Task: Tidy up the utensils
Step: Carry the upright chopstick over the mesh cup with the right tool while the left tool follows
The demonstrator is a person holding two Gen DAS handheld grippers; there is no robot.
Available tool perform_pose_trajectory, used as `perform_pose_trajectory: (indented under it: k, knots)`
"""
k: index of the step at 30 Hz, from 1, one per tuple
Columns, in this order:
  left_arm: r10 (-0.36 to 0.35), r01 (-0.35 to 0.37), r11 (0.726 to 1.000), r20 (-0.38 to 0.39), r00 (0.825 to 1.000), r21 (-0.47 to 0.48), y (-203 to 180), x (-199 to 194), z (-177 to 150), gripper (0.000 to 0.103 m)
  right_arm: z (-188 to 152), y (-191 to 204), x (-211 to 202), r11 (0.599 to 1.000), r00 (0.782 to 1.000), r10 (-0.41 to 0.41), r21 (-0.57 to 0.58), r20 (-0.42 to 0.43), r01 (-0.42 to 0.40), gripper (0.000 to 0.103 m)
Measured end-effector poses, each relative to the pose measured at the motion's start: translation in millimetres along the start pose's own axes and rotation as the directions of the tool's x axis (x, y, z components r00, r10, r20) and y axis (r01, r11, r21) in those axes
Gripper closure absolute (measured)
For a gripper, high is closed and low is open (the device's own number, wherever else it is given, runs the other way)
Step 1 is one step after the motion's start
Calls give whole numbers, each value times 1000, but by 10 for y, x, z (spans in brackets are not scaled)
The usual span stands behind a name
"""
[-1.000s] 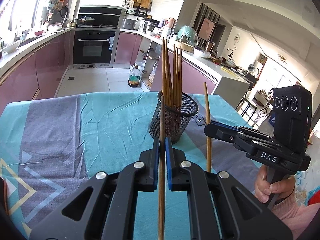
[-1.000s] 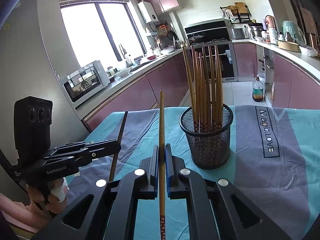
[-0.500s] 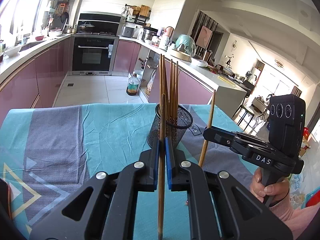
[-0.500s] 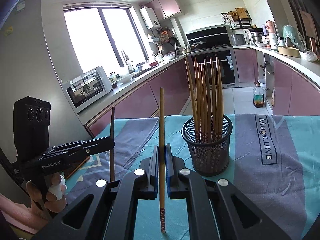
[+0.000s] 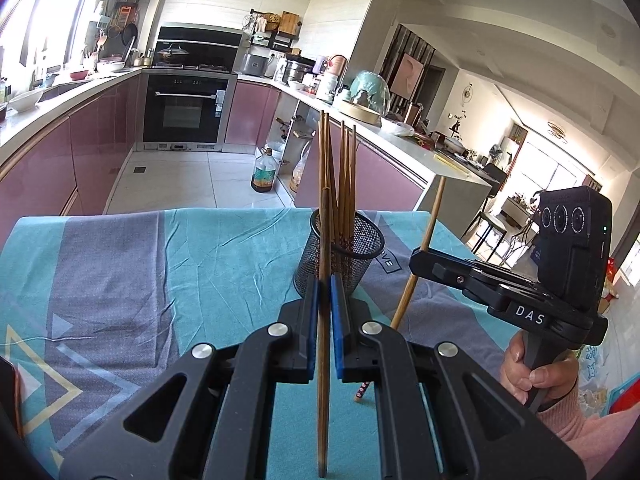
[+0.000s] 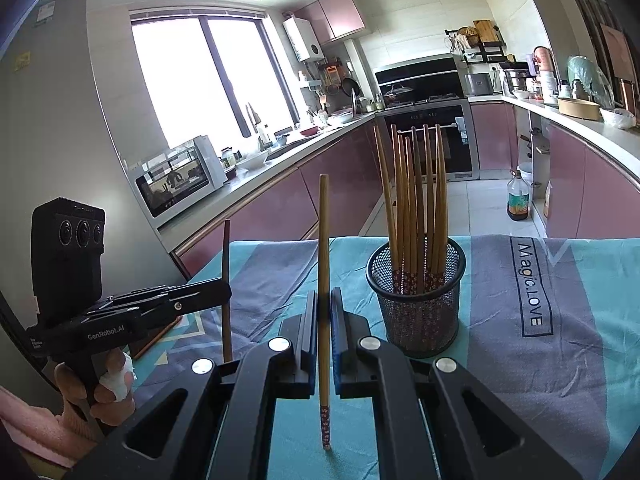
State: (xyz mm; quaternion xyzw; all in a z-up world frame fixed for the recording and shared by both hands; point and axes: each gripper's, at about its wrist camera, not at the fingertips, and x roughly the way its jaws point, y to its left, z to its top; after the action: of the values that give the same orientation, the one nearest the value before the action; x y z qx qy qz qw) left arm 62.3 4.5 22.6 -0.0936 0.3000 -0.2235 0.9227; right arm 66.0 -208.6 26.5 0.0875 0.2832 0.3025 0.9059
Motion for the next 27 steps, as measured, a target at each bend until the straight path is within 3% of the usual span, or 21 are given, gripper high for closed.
perform_pose_trajectory:
  k: [27]
  knots:
    - [4, -6, 1000, 64, 998, 25, -84, -101, 122, 96, 104, 70, -169, 999, 999, -20, -40, 50, 22, 98]
